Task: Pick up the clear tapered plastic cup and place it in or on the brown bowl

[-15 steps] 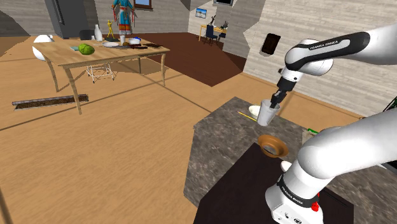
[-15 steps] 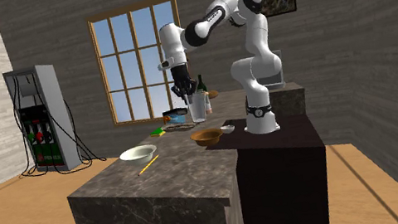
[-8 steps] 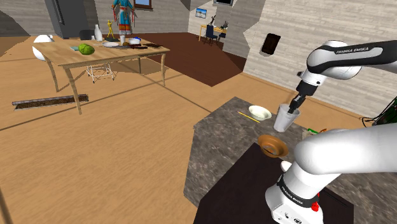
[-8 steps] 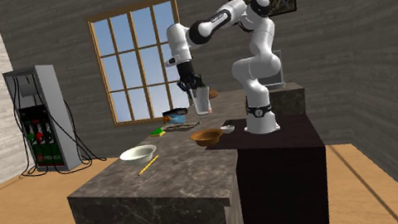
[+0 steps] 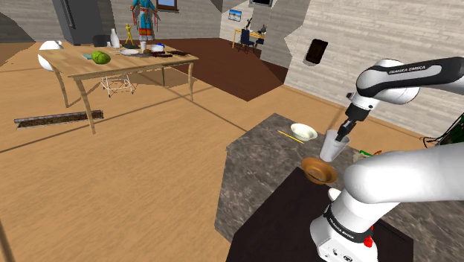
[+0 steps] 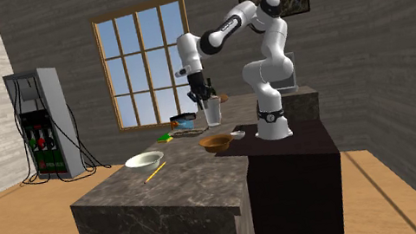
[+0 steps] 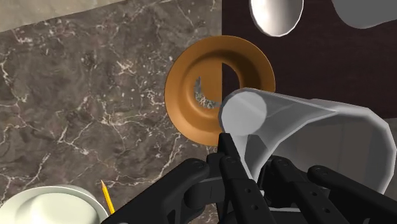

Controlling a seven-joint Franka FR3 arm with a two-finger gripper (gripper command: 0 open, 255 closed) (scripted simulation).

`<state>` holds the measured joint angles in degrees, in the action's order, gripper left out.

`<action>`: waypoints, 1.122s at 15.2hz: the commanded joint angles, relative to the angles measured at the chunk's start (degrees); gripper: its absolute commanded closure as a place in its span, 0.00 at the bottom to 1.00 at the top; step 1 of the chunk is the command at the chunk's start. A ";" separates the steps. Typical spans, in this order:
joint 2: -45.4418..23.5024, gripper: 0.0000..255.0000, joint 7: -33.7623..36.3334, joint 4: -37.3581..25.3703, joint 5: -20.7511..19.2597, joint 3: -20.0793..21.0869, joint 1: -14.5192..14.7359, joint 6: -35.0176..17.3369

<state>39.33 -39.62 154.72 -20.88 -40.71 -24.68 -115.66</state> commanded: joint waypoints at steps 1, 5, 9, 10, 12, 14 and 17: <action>-1.11 1.00 -0.25 0.86 -0.36 -0.95 0.19 -2.03; -3.38 1.00 -0.68 2.57 -0.95 -2.78 0.65 -6.01; -6.09 1.00 -1.23 4.07 -1.33 -4.78 1.39 -10.21; -6.84 1.00 -1.40 4.41 -1.38 -5.30 1.62 -11.30; -8.48 1.00 -1.79 5.06 -1.41 -6.44 2.20 -13.58; -8.48 1.00 -1.78 5.07 -1.41 -6.44 2.19 -13.58; -8.48 1.00 -1.79 5.06 -1.41 -6.44 2.20 -13.58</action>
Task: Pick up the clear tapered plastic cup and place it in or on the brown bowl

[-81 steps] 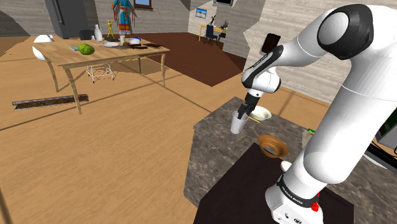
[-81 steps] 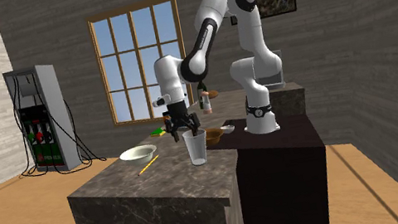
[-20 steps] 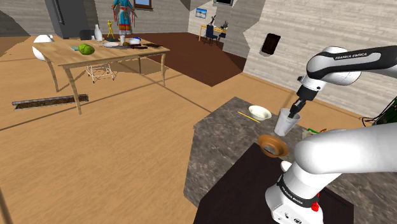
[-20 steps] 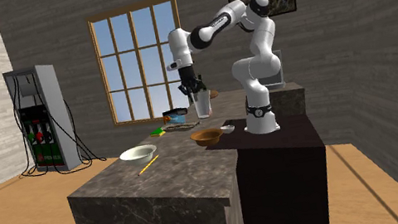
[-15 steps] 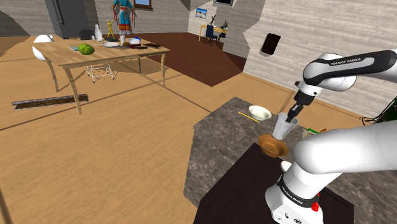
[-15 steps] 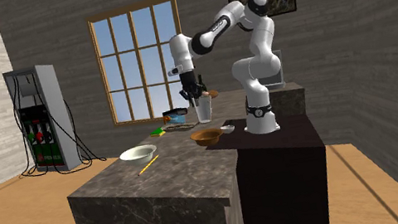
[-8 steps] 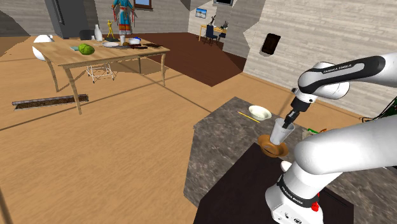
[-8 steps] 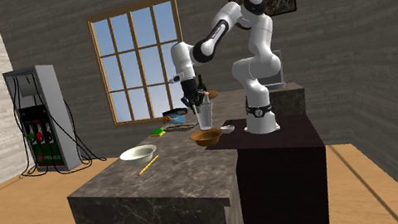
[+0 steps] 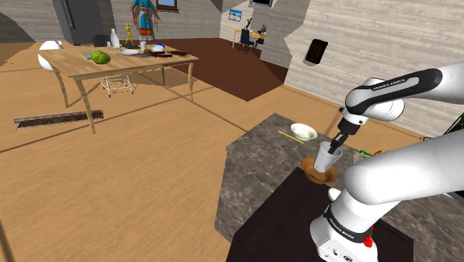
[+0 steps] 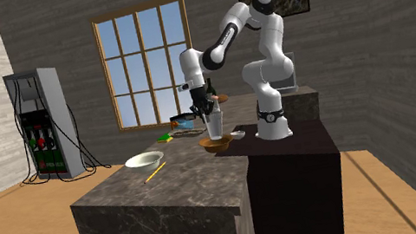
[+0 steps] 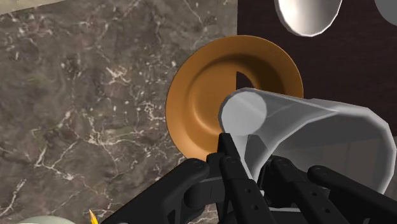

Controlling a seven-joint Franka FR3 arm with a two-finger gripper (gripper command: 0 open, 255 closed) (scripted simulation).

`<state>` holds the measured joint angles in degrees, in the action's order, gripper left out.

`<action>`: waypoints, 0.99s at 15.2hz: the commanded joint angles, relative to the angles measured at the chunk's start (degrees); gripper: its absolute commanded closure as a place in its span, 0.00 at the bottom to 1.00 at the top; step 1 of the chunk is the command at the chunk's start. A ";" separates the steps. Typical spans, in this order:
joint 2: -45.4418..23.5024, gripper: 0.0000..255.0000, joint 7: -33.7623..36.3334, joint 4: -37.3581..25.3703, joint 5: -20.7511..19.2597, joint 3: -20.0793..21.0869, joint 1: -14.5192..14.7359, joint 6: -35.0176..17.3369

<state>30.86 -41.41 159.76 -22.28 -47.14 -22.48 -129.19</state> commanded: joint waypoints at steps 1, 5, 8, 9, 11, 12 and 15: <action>-0.01 1.00 0.00 0.03 -0.01 -0.01 0.00 -0.05; -0.01 0.00 0.00 0.03 -0.01 -0.01 0.00 -0.05; -0.01 0.00 0.00 0.03 -0.01 -0.01 0.00 -0.05; -0.01 0.00 0.00 0.03 -0.01 -0.01 0.00 -0.05; 3.24 0.00 0.43 -2.12 0.28 2.19 -1.01 5.25; 4.60 0.00 0.55 -3.31 0.55 3.18 -1.34 7.76; 5.54 0.00 0.61 -4.30 0.83 3.93 -1.55 9.68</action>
<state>35.96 -40.84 155.58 -21.43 -43.47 -23.83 -120.14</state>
